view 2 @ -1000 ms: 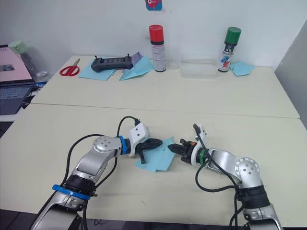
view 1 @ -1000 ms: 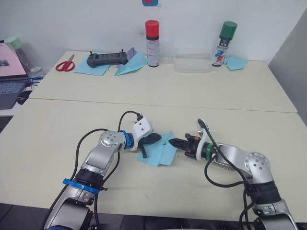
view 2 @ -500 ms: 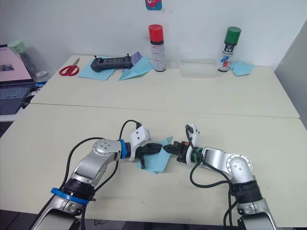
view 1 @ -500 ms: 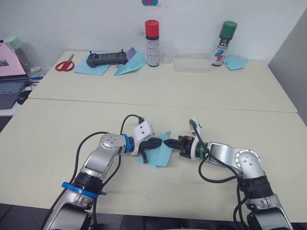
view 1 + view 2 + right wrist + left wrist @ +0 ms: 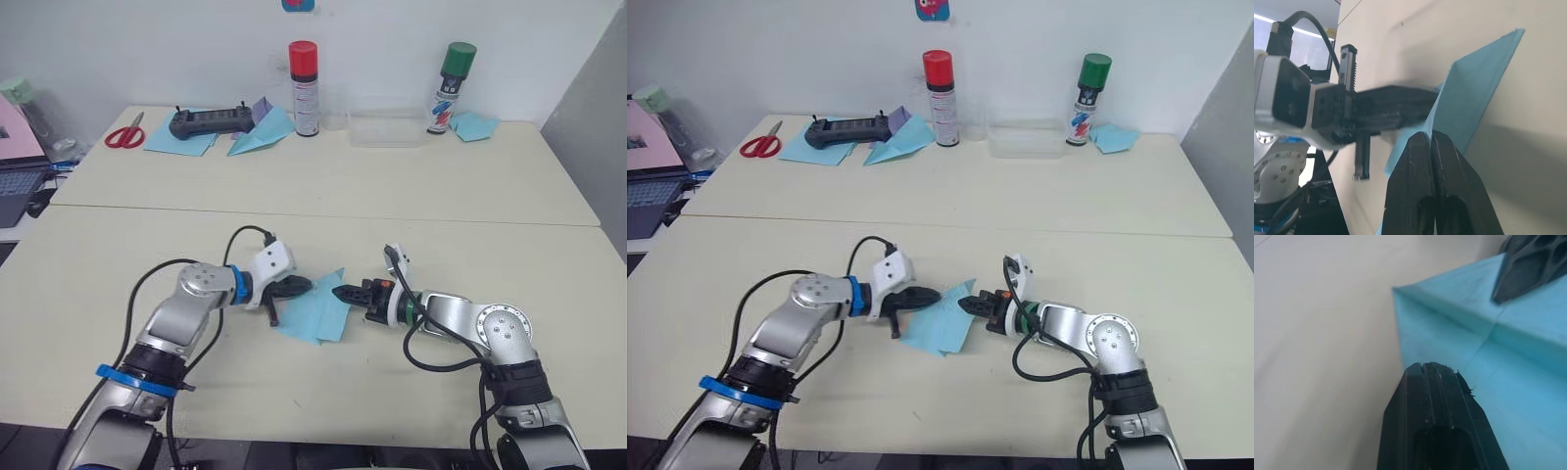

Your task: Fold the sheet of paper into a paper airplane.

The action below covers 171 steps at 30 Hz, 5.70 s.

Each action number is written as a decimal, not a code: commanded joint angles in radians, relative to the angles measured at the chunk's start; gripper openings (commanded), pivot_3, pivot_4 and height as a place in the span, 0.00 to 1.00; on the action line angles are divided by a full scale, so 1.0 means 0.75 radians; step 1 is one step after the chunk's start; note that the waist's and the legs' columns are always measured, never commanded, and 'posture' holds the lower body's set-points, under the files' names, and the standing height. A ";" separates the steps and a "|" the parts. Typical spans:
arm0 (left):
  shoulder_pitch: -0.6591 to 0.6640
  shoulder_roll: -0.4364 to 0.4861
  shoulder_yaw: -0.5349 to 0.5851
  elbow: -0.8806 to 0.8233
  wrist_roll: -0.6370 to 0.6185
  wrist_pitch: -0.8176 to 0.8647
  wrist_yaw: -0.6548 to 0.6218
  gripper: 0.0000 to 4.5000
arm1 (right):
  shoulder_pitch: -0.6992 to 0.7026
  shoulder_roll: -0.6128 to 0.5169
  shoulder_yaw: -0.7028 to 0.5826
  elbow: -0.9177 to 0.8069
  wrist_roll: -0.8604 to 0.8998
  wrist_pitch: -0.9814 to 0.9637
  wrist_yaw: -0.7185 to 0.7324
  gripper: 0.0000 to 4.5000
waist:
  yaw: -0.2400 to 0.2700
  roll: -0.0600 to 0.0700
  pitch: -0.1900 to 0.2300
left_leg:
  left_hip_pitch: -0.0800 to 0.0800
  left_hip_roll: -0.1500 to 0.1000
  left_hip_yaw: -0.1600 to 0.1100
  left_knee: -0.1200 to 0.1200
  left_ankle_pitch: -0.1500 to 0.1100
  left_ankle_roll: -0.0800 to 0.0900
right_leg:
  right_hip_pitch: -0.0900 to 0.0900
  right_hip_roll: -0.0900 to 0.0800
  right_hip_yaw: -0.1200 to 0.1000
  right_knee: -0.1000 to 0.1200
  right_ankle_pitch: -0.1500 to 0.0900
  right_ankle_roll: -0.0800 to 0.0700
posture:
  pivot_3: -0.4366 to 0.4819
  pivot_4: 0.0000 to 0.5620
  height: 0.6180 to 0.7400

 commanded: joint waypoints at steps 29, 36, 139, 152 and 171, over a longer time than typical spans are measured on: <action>0.025 -0.048 -0.076 0.043 0.070 0.025 -0.014 0.00 | -0.119 0.210 -0.118 0.101 -0.077 0.037 0.071 0.53 | 0.008 0.000 0.000 | 0.000 -0.001 0.000 0.000 0.000 0.000 | 0.001 -0.001 0.000 0.000 0.000 0.000 | 0.48 0.27 1.00; 0.017 -0.055 -0.081 0.055 0.076 0.016 -0.013 0.00 | -0.109 0.208 -0.125 0.097 -0.138 0.055 0.092 0.53 | 0.008 0.000 0.000 | 0.000 -0.001 0.000 0.000 0.000 0.000 | 0.001 -0.001 0.000 0.000 0.000 0.000 | 0.48 0.27 1.00; 0.032 -0.049 -0.095 0.123 0.130 -0.196 0.012 0.00 | 0.039 0.000 0.338 0.039 -1.686 -0.965 1.144 0.00 | 0.024 0.002 -0.004 | 0.022 -0.003 0.002 0.001 0.000 0.000 | 0.021 -0.003 0.002 -0.001 0.001 0.001 | 0.48 0.27 1.00; 0.023 -0.038 -0.105 0.120 0.137 -0.178 -0.009 0.00 | 0.144 -0.152 0.600 -0.127 -1.681 -0.636 1.375 0.00 | 0.023 0.002 -0.006 | 0.023 -0.003 0.002 0.001 0.000 -0.001 | 0.021 -0.003 0.002 -0.001 -0.001 -0.002 | 0.48 0.27 1.00; -0.039 -0.073 -0.078 0.145 0.083 -0.105 -0.028 0.00 | 0.020 -0.161 0.304 -0.315 -1.361 -0.441 1.441 0.00 | 0.017 -0.001 -0.002 | 0.020 -0.003 0.002 0.001 0.000 -0.001 | 0.019 -0.003 0.002 -0.002 0.000 0.000 | 0.48 0.27 1.00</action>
